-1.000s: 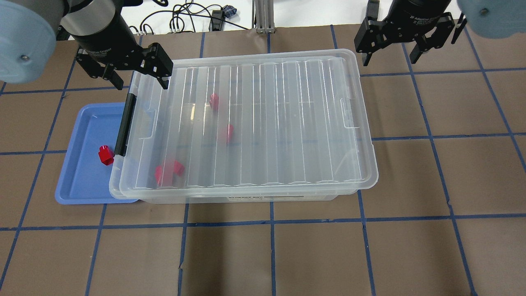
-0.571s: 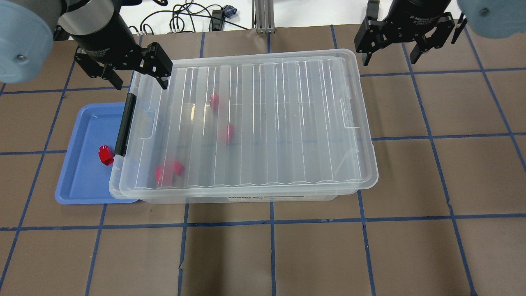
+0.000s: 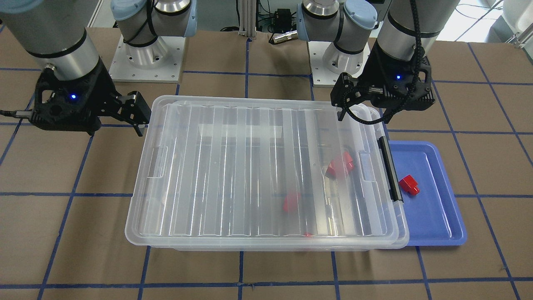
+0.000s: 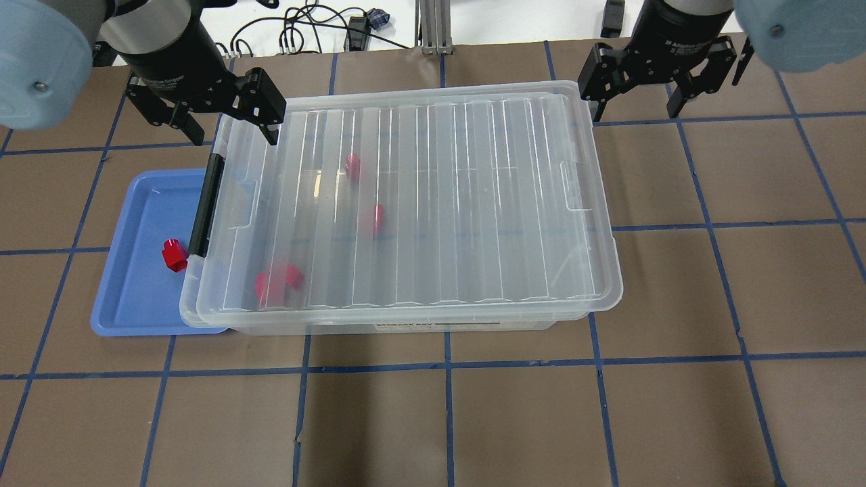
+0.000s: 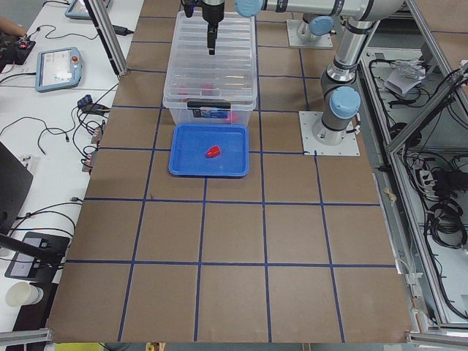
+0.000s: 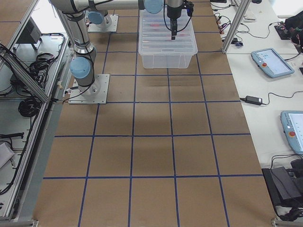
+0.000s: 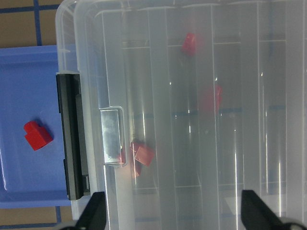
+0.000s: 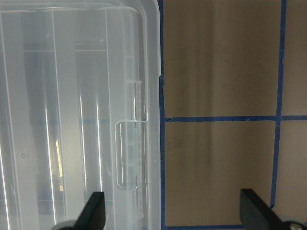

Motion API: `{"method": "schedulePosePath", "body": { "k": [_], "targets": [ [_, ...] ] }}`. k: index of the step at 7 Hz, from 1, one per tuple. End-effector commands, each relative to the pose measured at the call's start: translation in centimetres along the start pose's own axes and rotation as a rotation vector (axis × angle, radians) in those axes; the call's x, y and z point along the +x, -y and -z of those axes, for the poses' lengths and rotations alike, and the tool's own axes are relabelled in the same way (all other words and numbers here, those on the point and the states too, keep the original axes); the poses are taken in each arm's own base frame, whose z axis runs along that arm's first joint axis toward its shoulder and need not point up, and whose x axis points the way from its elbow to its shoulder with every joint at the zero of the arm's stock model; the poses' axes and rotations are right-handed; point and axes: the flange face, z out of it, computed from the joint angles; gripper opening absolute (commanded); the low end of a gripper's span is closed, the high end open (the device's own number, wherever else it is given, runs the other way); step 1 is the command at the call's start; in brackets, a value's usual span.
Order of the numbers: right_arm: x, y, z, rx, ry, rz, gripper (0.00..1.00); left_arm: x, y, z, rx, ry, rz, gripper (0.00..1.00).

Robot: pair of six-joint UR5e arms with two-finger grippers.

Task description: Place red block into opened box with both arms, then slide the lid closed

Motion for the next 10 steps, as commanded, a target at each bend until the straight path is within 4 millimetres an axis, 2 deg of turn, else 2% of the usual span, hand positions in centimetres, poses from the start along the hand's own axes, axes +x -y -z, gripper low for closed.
{"method": "schedulePosePath", "body": {
  "k": [1, 3, 5, 6, 7, 9, 10],
  "targets": [
    [0.0, -0.5, -6.9, -0.01, -0.003, 0.003, 1.0, 0.0, -0.3, -0.1, -0.002, 0.001, 0.001, 1.0],
    [-0.1, -0.8, -11.4, 0.033, -0.001, 0.017, 1.0, 0.0, 0.0, 0.1, 0.003, 0.0, 0.002, 1.0],
    [0.0, -0.7, -11.9, 0.039, -0.007, 0.02, 1.0, -0.2, -0.1, 0.2, 0.006, -0.002, 0.005, 1.0],
    [0.5, -0.8, -12.0, 0.032, -0.061, 0.02, 1.0, -0.3, 0.4, 0.1, 0.006, -0.006, 0.014, 1.0],
    [0.8, -0.8, -12.1, 0.028, -0.09, 0.02, 1.0, 0.0, 0.1, -0.3, -0.003, -0.005, 0.018, 1.0],
    [1.6, -0.8, -12.2, 0.024, -0.162, 0.043, 1.0, 0.3, -0.6, 0.5, 0.009, -0.009, 0.013, 1.0],
    [1.9, -0.5, -12.9, 0.012, -0.192, 0.049, 1.0, 0.1, -0.3, 0.1, 0.003, -0.016, 0.018, 1.0]
  ]
}}
